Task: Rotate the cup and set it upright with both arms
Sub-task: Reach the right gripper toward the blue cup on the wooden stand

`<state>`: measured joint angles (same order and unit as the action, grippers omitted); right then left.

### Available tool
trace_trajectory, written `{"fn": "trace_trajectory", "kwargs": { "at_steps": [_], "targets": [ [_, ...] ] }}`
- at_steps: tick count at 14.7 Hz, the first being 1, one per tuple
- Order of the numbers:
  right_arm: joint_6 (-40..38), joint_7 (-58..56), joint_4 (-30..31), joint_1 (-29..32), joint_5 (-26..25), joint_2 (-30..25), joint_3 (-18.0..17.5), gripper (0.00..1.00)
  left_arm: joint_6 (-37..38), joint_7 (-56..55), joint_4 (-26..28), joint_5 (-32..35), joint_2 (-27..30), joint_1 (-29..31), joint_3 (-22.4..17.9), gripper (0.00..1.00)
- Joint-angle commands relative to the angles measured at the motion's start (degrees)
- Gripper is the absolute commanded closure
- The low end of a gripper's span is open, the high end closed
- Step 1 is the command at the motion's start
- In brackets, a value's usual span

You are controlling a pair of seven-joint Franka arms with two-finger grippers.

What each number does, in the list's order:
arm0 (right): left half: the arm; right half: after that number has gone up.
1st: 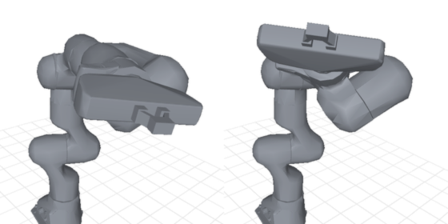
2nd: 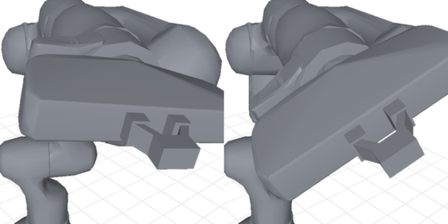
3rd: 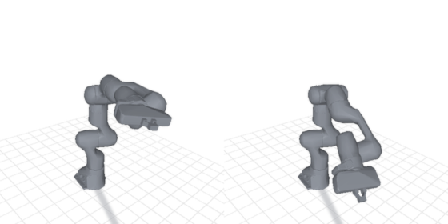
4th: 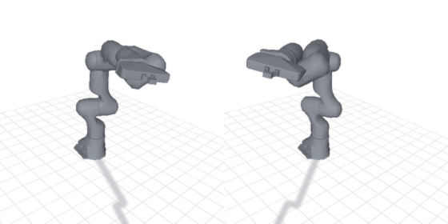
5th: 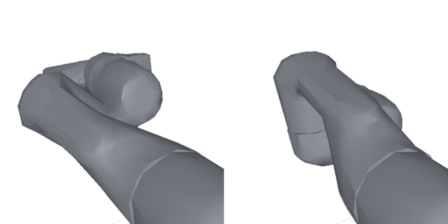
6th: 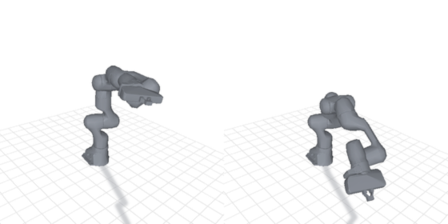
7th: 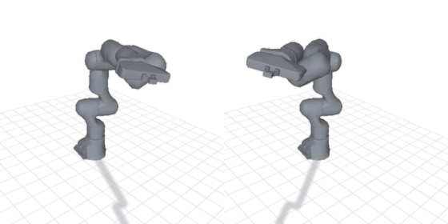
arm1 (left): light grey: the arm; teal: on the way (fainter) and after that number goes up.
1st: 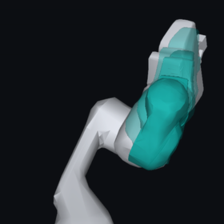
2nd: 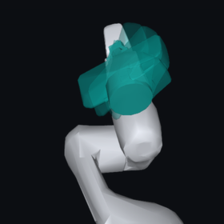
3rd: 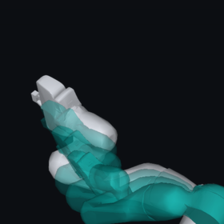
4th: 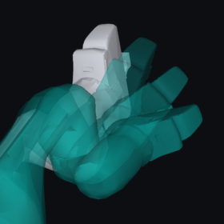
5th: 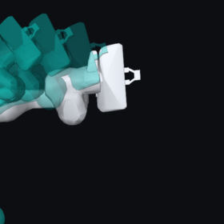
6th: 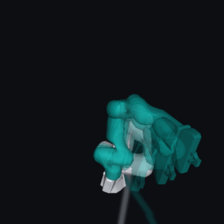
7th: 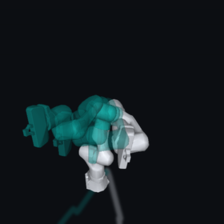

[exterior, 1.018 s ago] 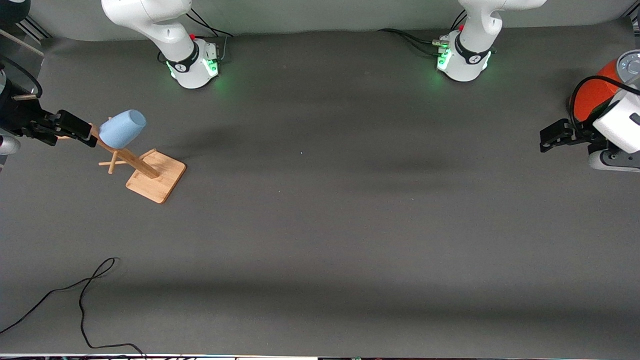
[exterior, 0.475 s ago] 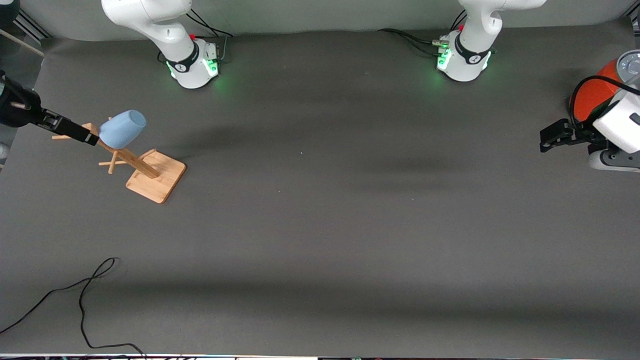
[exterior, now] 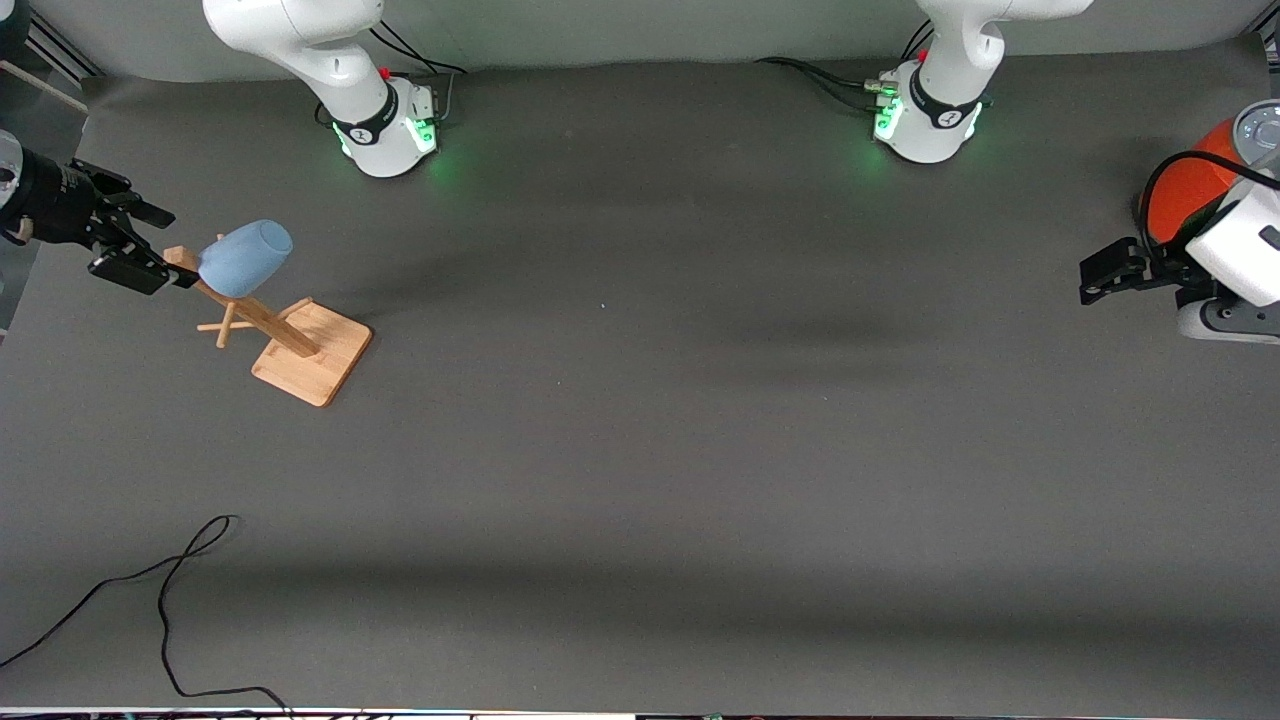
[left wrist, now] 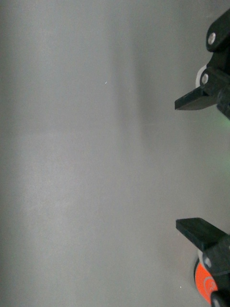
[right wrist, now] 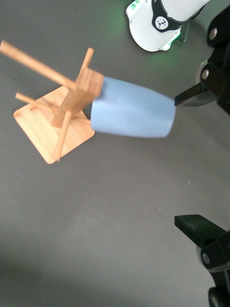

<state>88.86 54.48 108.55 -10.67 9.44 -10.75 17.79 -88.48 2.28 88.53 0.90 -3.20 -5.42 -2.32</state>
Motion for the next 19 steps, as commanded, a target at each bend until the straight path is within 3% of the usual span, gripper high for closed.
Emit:
{"fn": "trace_trajectory", "kwargs": {
  "at_steps": [1,6,13,14,17,19],
  "targets": [
    [4.3,2.3,9.6,0.0,0.7,-5.8,0.8,0.0,0.6,0.7,-1.2,-0.5,-0.2,-0.2,-0.1,0.0],
    [13.5,2.5,20.3,0.0,0.7,-8.2,1.6,0.0,0.6,0.7,-1.2,-0.5,-0.2,-0.1,-0.1,0.0],
    [18.1,2.5,25.6,0.0,0.8,-7.2,1.5,0.0,0.5,0.7,-1.2,-0.5,-0.2,-0.1,-0.1,0.0],
    [18.1,2.5,25.6,0.0,0.8,-7.1,1.6,0.02,0.5,0.7,-1.2,-0.5,-0.2,-0.1,-0.1,0.0],
    [17.8,2.6,25.4,0.0,1.1,-7.1,1.6,0.28,0.5,0.7,-1.2,-0.5,-0.2,-0.1,-0.1,0.0],
    [17.4,3.1,25.2,-0.1,1.2,-7.3,1.6,0.34,0.6,0.7,-1.2,-0.5,-0.1,-0.1,-0.1,0.0]
  ]
}}
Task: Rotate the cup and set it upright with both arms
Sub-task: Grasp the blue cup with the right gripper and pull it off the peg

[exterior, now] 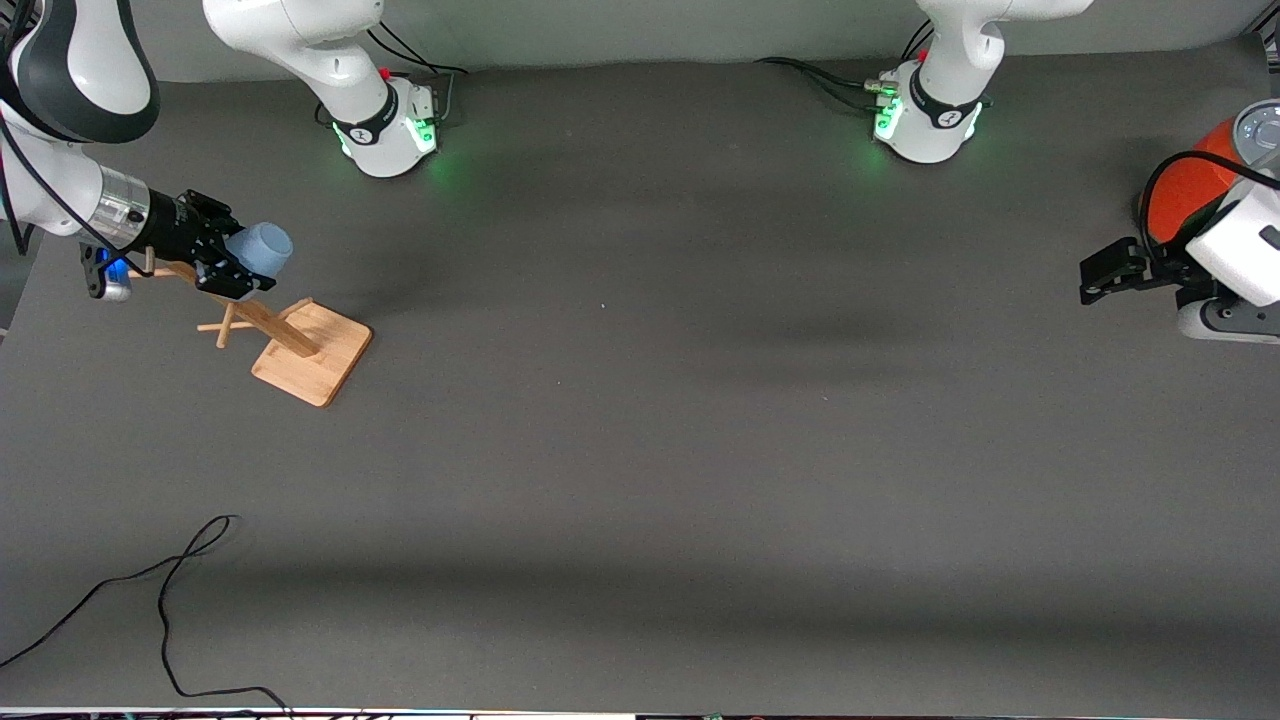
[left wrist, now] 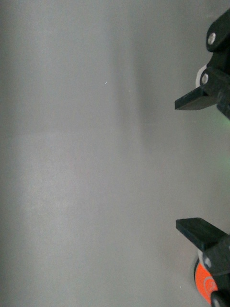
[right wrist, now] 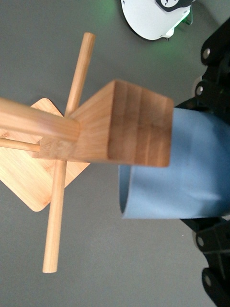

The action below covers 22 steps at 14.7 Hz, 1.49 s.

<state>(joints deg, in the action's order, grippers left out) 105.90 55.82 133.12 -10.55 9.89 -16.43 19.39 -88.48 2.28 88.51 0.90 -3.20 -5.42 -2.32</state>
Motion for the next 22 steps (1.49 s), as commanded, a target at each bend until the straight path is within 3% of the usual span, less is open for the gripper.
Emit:
{"fn": "trace_trajectory", "kwargs": {
  "at_steps": [1,4,9,13,16,22],
  "targets": [
    [-0.3,2.5,0.4,-0.3,0.7,-1.8,-0.1,0.34,0.9,0.7,-1.1,-0.5,-0.1,-0.1,-0.1,0.0],
    [-3.4,5.1,-2.0,-0.6,1.2,-2.1,-0.4,0.34,1.1,0.6,-0.8,-0.4,0.6,-0.2,-0.1,0.0],
    [-7.6,9.7,-7.4,-1.5,6.6,-2.2,-2.3,0.34,0.9,0.6,-0.9,-0.5,0.7,-0.2,-0.1,0.0],
    [-5.6,14.5,-9.3,-1.5,14.8,-1.8,-7.8,0.34,0.7,0.6,-0.9,-0.5,0.6,-0.1,-0.1,0.0],
    [1.1,20.9,-9.3,-1.5,18.1,-0.3,-15.3,0.34,0.3,0.6,-0.9,-0.4,0.4,-0.1,-0.1,0.0],
    [22.4,40.3,-9.8,-1.9,17.8,9.8,-38.0,0.34,0.4,0.7,-0.9,-0.3,0.1,-0.1,-0.1,0.0]
  ]
}}
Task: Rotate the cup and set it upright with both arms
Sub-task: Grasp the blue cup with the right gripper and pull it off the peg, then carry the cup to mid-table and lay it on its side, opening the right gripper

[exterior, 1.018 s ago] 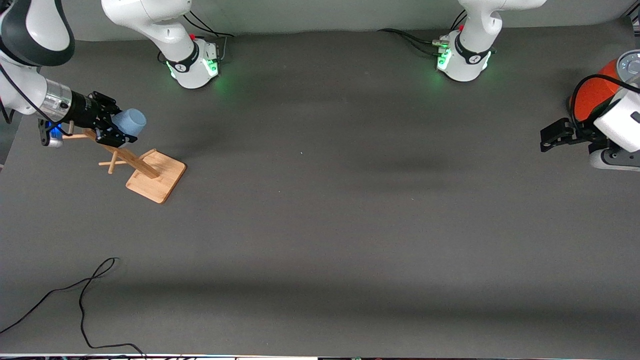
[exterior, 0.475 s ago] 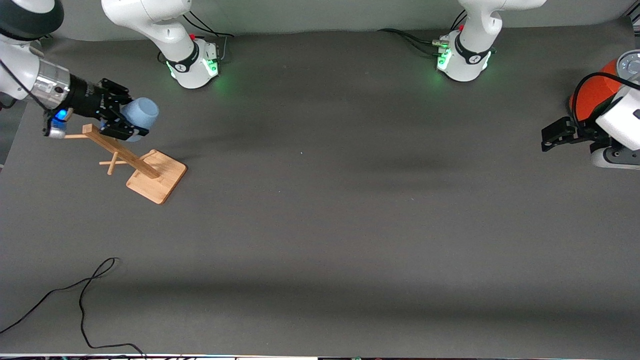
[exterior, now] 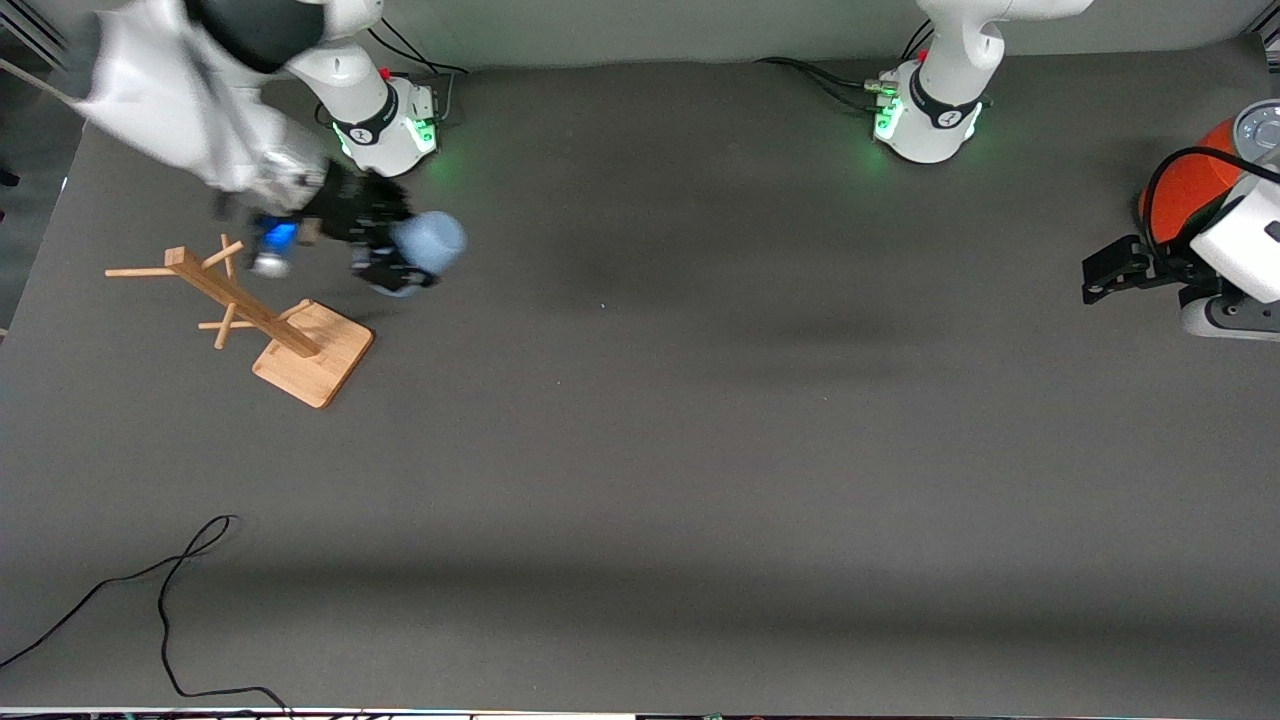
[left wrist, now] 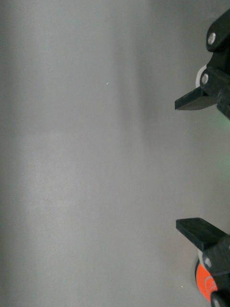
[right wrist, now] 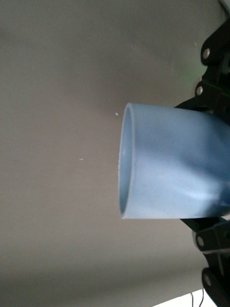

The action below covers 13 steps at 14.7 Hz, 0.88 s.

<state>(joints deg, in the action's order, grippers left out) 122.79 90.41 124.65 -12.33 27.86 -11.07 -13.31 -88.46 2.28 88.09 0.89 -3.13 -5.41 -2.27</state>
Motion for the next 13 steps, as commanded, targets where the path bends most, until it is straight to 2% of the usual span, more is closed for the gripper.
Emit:
{"fn": "trace_trajectory", "kwargs": {
  "at_steps": [1,3,7,10,13],
  "targets": [
    [8.2,9.0,-2.1,-0.7,-2.3,6.7,-7.6,0.34,0.5,0.7,-0.5,-0.3,0.1,-0.1,-0.2,0.0],
    [10.7,18.3,-6.1,-4.2,-12.0,14.5,-9.1,0.34,0.7,0.7,-0.5,-0.3,0.0,-0.1,-0.2,0.0],
    [13.0,40.7,-17.1,-11.9,-31.8,31.1,-9.1,0.34,0.5,0.6,-0.5,-0.3,0.0,-0.1,-0.2,0.0],
    [12.8,51.6,-22.7,-16.2,-41.2,41.1,-9.1,0.34,-0.1,0.6,-0.5,-0.4,0.1,-0.1,-0.2,0.0],
    [12.6,56.4,-24.2,-19.4,-46.7,46.3,-9.1,0.34,-1.1,0.4,-0.5,-0.4,0.1,-0.1,-0.2,0.0]
  ]
}}
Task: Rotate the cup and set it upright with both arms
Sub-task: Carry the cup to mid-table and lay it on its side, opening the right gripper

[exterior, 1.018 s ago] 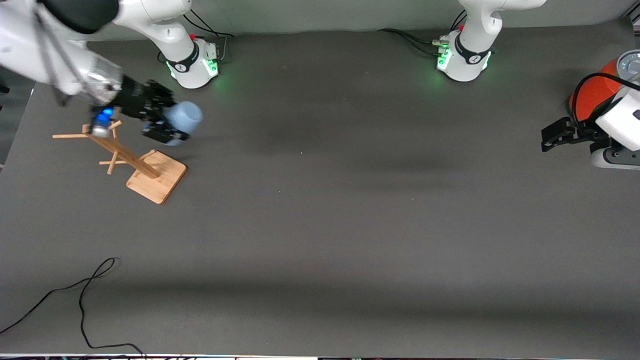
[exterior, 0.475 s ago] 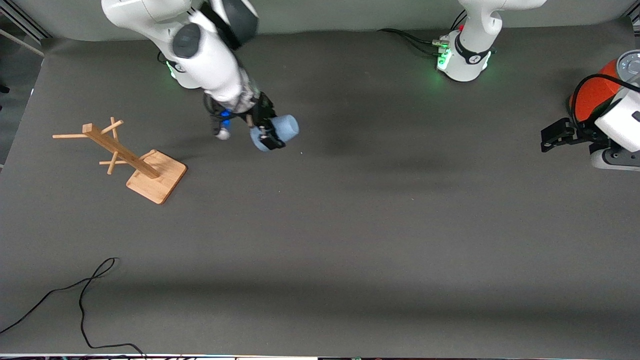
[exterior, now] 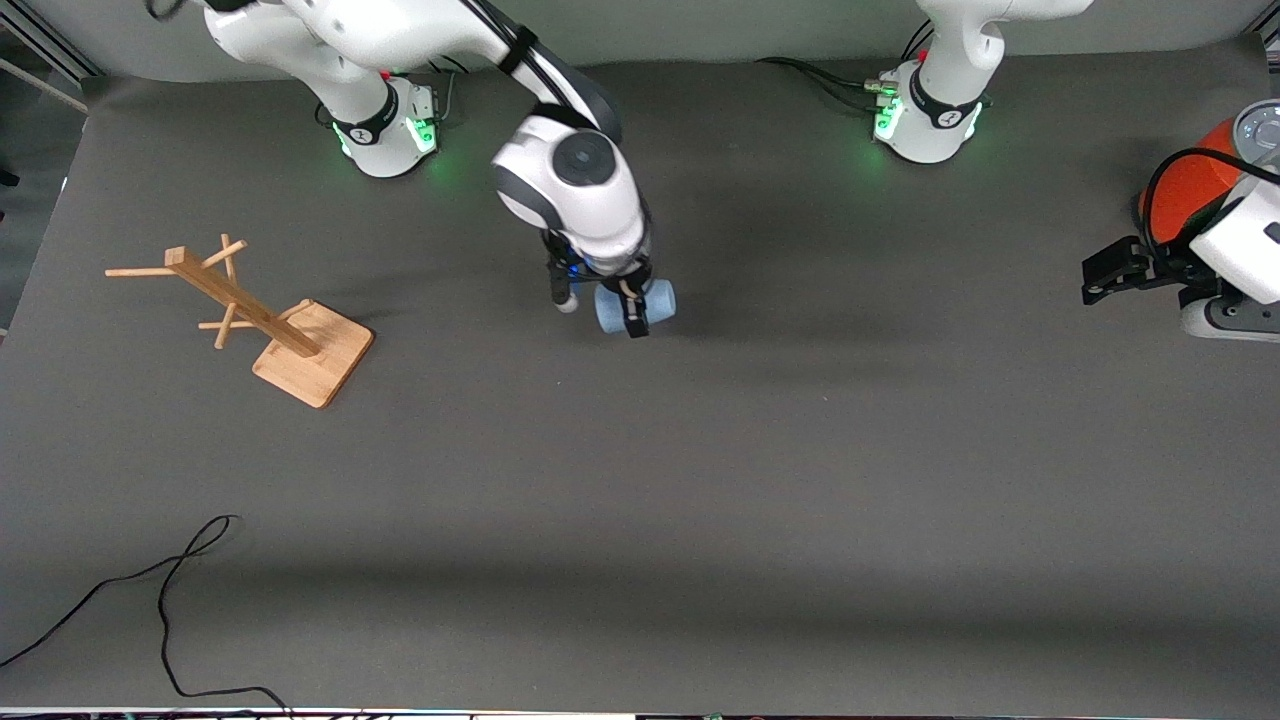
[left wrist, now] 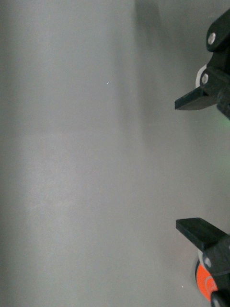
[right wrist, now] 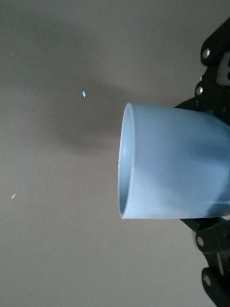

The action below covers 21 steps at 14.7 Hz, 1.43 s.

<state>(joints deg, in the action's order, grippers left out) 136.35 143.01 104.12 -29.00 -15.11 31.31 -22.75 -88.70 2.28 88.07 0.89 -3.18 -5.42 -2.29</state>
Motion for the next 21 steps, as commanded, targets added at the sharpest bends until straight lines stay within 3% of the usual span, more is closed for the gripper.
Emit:
{"fn": "trace_trajectory", "kwargs": {
  "at_steps": [1,3,4,5,8,12,14,17,21],
  "targets": [
    [-1.0,4.6,-4.4,-3.8,-4.6,5.1,0.6,0.33,-0.9,0.4,-0.4,-0.4,0.2,-0.1,-0.2,0.0],
    [-1.0,4.9,-5.5,-5.5,-9.3,6.6,0.6,0.33,-0.9,0.6,-0.4,-0.4,0.2,-0.1,-0.2,0.0],
    [-1.0,5.5,-5.6,-6.8,-10.5,6.8,0.6,0.24,-0.9,0.6,-0.4,-0.4,0.2,-0.1,-0.2,0.0],
    [-1.0,6.7,-5.6,-7.4,-10.9,7.2,0.6,0.0,-0.9,0.6,-0.4,-0.4,0.1,-0.1,-0.2,0.0],
    [-1.8,8.8,-7.4,-8.0,-14.5,8.5,0.6,0.0,-0.8,0.6,-0.4,-0.4,0.1,-0.1,-0.2,0.0],
    [-11.2,5.4,-12.5,-7.8,-14.6,6.7,0.1,0.0,-0.6,0.6,-0.4,-0.4,0.1,-0.1,-0.2,0.0],
    [-18.1,-2.9,-13.7,-7.3,-13.5,3.3,-1.2,0.0,-0.5,0.6,-0.4,-0.4,0.1,-0.1,-0.2,0.0],
    [-23.7,-17.3,-13.3,-5.7,-7.5,-4.6,-0.7,0.0,-0.4,0.4,-0.4,-0.4,0.1,-0.2,-0.2,0.0],
    [-28.3,-37.7,-13.7,3.3,-2.4,-9.8,-0.5,0.0,0.0,0.3,-0.4,-0.4,0.1,-0.2,-0.2,0.0]
  ]
}}
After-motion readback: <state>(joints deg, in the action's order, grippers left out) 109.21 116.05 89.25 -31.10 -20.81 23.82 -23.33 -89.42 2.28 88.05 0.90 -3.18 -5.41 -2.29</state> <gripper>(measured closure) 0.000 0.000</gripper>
